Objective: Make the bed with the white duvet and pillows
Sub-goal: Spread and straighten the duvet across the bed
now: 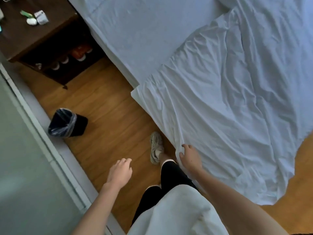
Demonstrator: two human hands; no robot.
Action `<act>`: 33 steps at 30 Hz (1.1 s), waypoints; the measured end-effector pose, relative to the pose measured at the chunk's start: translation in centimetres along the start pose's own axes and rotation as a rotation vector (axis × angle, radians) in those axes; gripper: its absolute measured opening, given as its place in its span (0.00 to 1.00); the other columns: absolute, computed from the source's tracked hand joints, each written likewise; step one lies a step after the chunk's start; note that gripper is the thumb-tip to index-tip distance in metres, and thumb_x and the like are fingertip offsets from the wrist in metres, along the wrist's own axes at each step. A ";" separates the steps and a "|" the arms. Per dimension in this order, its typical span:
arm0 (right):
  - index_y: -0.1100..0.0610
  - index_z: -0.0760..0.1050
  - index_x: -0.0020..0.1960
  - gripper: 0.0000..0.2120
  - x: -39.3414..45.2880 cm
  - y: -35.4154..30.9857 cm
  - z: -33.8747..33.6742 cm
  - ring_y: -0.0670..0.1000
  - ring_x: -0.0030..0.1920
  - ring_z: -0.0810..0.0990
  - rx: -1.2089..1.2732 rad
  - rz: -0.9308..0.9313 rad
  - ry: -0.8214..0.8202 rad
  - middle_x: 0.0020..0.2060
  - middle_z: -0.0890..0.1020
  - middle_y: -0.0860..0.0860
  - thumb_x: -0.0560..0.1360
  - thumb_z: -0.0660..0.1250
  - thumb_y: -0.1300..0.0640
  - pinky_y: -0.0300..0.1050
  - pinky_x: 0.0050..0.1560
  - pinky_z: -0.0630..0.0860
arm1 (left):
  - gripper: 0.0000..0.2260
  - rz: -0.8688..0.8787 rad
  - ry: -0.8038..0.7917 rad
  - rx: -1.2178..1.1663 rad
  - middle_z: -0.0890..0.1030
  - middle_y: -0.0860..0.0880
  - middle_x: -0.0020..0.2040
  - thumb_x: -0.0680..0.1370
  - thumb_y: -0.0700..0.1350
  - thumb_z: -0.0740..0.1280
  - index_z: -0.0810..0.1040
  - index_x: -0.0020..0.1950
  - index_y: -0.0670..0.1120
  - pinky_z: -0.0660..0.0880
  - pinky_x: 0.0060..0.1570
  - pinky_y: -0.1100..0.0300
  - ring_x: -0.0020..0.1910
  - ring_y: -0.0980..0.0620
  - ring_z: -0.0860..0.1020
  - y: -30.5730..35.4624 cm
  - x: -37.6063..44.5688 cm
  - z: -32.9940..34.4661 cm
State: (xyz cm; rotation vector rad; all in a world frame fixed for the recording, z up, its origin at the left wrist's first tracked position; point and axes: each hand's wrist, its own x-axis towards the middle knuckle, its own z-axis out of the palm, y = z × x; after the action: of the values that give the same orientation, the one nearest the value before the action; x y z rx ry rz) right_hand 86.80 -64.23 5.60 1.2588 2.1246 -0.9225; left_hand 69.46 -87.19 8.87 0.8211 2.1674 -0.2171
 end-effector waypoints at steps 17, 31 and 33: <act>0.62 0.69 0.69 0.29 29.2 -17.2 -1.0 0.58 0.60 0.75 0.194 0.004 0.691 0.61 0.77 0.59 0.76 0.67 0.45 0.52 0.59 0.74 | 0.15 0.608 0.458 -0.110 0.77 0.45 0.61 0.81 0.41 0.61 0.72 0.67 0.43 0.74 0.49 0.52 0.58 0.45 0.76 2.0 40.5 -18.4; 0.60 0.77 0.59 0.21 33.3 -20.8 4.9 0.54 0.40 0.82 0.249 0.229 1.026 0.43 0.84 0.52 0.73 0.71 0.47 0.43 0.40 0.73 | 0.26 1.247 0.347 0.351 0.68 0.41 0.70 0.76 0.52 0.65 0.68 0.72 0.47 0.73 0.54 0.44 0.68 0.40 0.66 4.0 51.4 -21.9; 0.60 0.78 0.55 0.18 33.1 -21.0 4.9 0.54 0.31 0.80 0.242 0.200 1.035 0.35 0.82 0.52 0.73 0.70 0.47 0.39 0.33 0.67 | 0.22 1.300 0.342 0.385 0.71 0.41 0.66 0.75 0.56 0.61 0.74 0.65 0.45 0.73 0.52 0.42 0.66 0.39 0.67 4.8 51.5 -22.5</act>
State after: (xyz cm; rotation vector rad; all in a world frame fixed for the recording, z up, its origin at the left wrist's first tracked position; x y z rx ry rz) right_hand 53.65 -56.92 -14.60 2.3940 2.5475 -0.4626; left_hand 33.94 -49.36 -13.21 2.4065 1.4486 0.2014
